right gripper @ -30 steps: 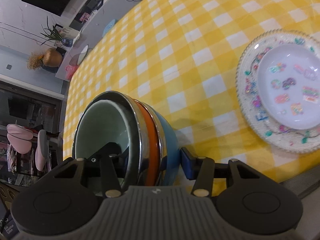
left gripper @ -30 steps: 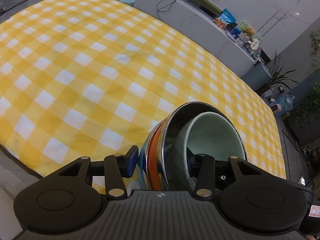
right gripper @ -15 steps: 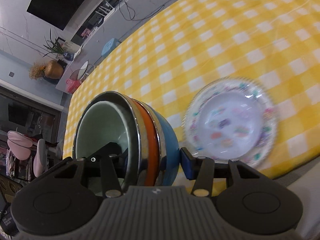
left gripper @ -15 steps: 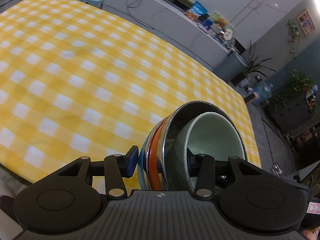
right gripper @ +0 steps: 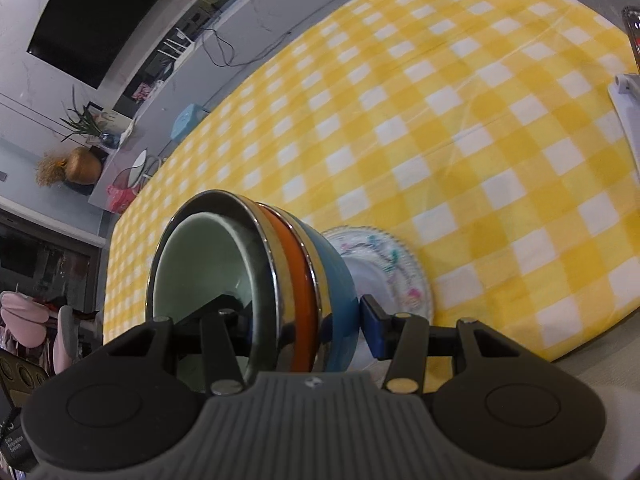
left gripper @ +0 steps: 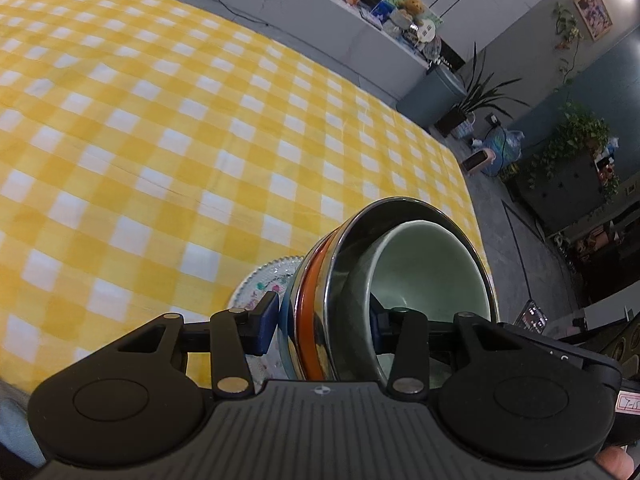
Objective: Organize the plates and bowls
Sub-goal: 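Lift the bowl stack with both grippers and carry it over the plates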
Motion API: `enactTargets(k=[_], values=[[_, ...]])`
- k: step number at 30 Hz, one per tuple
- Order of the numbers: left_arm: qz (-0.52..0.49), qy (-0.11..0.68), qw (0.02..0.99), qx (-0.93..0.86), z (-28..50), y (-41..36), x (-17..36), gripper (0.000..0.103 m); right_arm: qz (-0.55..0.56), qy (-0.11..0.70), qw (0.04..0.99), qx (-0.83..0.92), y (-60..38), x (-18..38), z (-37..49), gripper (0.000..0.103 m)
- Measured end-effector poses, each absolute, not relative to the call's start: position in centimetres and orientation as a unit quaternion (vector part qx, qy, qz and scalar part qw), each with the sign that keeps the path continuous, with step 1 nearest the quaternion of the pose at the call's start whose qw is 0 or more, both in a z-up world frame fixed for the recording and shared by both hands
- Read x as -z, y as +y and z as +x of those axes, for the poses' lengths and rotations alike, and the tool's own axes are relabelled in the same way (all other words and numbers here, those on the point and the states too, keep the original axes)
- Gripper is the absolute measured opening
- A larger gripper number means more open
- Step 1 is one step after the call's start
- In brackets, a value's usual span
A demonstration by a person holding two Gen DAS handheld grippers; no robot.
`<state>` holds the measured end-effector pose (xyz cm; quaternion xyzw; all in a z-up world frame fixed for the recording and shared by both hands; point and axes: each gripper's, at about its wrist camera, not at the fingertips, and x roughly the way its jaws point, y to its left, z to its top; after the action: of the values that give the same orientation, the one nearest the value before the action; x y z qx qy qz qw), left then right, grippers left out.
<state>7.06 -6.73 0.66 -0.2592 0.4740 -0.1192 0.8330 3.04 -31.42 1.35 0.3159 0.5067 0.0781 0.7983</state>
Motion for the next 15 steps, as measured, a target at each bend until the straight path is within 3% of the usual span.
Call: enactTargets(k=[15], values=[[-0.247, 0.493, 0.826, 0.118, 8.2, -7.4, 1.6, 0.048, 0.321, 0.525, 0.785, -0.074, -31.8, 1.7, 4.9, 0.048]])
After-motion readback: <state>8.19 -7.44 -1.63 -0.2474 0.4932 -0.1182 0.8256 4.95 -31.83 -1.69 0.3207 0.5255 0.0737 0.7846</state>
